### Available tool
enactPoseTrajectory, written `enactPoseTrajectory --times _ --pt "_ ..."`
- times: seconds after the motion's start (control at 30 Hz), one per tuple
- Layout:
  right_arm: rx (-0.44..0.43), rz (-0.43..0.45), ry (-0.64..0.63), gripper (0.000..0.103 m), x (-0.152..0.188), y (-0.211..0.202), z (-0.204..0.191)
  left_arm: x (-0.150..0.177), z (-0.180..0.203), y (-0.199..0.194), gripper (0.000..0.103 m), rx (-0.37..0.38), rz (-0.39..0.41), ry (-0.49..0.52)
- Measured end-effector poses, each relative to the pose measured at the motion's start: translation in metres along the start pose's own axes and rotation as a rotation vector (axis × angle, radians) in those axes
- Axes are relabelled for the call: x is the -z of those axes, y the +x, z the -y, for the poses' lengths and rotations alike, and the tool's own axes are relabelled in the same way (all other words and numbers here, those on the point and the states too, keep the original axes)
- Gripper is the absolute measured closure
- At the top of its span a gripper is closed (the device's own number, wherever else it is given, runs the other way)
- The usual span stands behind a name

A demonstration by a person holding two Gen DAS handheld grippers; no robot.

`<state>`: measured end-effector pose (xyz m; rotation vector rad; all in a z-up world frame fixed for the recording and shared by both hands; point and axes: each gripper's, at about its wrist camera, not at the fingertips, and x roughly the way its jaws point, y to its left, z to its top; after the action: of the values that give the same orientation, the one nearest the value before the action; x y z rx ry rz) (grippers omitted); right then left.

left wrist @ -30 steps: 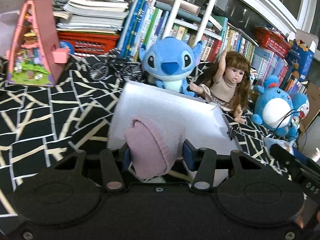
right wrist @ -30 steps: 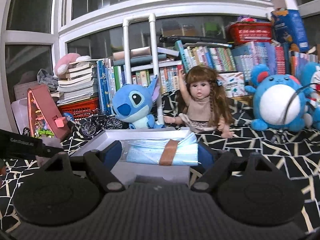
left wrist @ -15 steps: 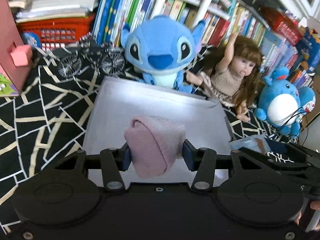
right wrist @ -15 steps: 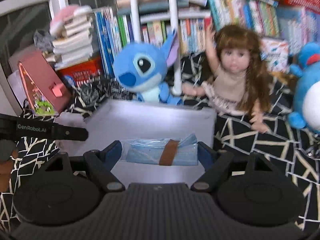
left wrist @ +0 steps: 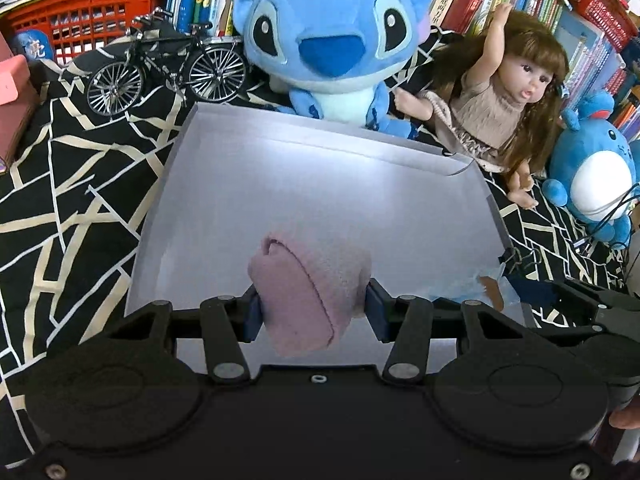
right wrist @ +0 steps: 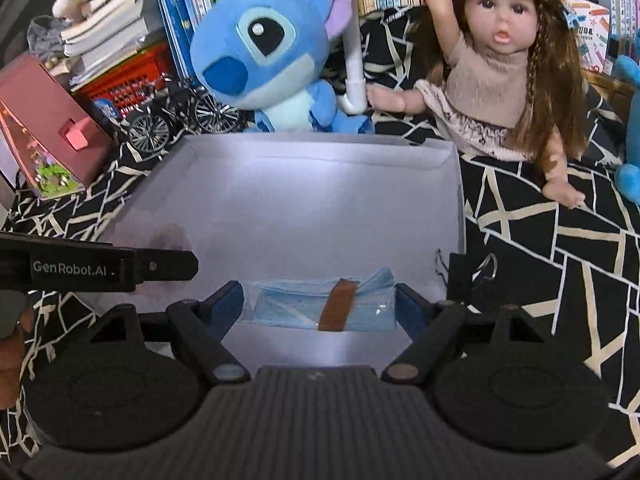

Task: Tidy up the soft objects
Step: 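Carry the pink sock with the left tool while the right tool carries the mask over the white box, then open the left tool to drop the sock while the right tool releases the mask into the box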

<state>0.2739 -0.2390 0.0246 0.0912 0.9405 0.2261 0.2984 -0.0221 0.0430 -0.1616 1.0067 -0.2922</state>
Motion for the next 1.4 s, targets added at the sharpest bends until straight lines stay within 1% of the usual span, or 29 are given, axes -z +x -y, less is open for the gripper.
enactPoseTrajectory --times 0.33,0.73,0.83,1.0,1.1,1.2,1.3,1.4 --pt "0.016 -0.035 0.010 0.020 0.004 0.017 0.001 0.005 0.000 0.015 0.054 -0.023 -0.018 0.014" --pt "0.034 -0.028 0.000 0.019 0.004 0.020 -0.002 0.005 0.001 0.018 0.052 -0.022 -0.014 0.022" --pt "0.040 -0.024 0.002 0.014 0.004 0.020 -0.002 0.005 0.001 0.019 0.052 -0.019 -0.013 0.022" --pt "0.026 -0.021 0.011 0.013 0.004 0.019 -0.001 0.005 0.002 0.017 0.051 -0.011 -0.016 0.024" --pt "0.024 -0.019 0.013 0.012 0.003 0.018 -0.001 0.005 0.004 0.014 0.047 -0.001 -0.012 0.028" --pt "0.022 -0.007 0.005 0.012 0.004 0.014 -0.002 0.007 0.008 0.005 0.040 -0.006 0.008 0.049" --pt "0.022 0.013 -0.010 0.011 0.006 0.006 -0.004 0.010 0.013 -0.008 0.030 -0.006 0.048 0.093" --pt "0.011 0.040 -0.015 0.009 0.006 -0.003 -0.004 0.013 0.015 -0.022 0.028 -0.002 0.084 0.116"
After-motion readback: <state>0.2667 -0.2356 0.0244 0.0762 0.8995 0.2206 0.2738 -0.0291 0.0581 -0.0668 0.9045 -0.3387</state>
